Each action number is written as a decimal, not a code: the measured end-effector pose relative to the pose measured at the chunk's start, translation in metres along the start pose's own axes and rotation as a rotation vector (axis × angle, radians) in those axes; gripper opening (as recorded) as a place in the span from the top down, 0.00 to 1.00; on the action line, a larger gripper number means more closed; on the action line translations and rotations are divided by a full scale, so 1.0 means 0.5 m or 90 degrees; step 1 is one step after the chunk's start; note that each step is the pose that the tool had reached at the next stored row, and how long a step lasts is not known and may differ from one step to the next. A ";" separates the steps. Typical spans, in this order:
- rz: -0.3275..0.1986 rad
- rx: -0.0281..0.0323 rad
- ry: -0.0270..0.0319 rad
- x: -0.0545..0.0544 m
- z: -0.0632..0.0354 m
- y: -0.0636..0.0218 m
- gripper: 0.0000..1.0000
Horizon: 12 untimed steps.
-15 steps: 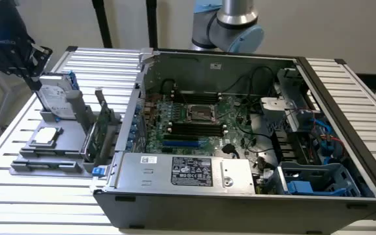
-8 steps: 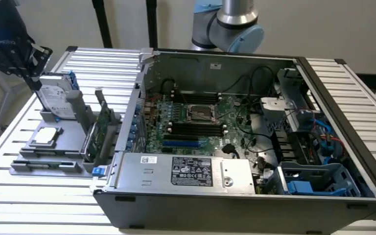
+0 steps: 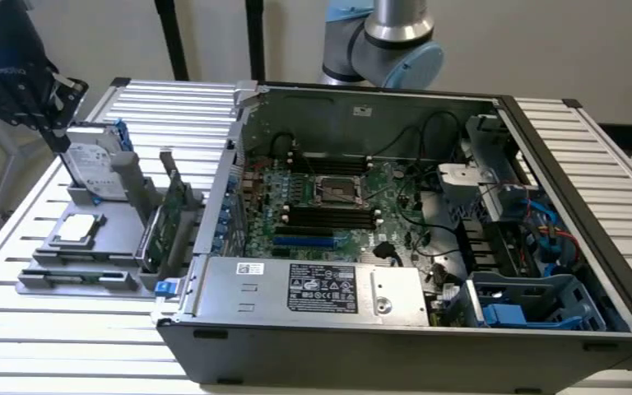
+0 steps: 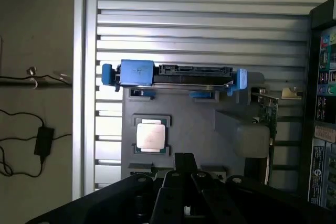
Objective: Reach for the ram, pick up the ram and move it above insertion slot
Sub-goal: 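Reach for the ram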
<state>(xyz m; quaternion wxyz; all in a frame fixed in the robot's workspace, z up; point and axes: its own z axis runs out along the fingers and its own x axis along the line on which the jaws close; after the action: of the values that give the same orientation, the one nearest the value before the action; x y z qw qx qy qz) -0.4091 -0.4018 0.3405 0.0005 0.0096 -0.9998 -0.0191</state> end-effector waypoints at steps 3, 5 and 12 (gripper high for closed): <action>0.000 0.0000 0.0001 0.000 0.000 -0.001 0.89; 0.000 0.0000 0.0001 0.000 0.000 -0.008 0.89; 0.000 -0.0001 0.0006 0.001 -0.002 -0.064 0.89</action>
<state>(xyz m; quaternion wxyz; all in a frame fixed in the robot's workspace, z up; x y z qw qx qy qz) -0.4088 -0.4337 0.3405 0.0009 0.0095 -0.9998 -0.0192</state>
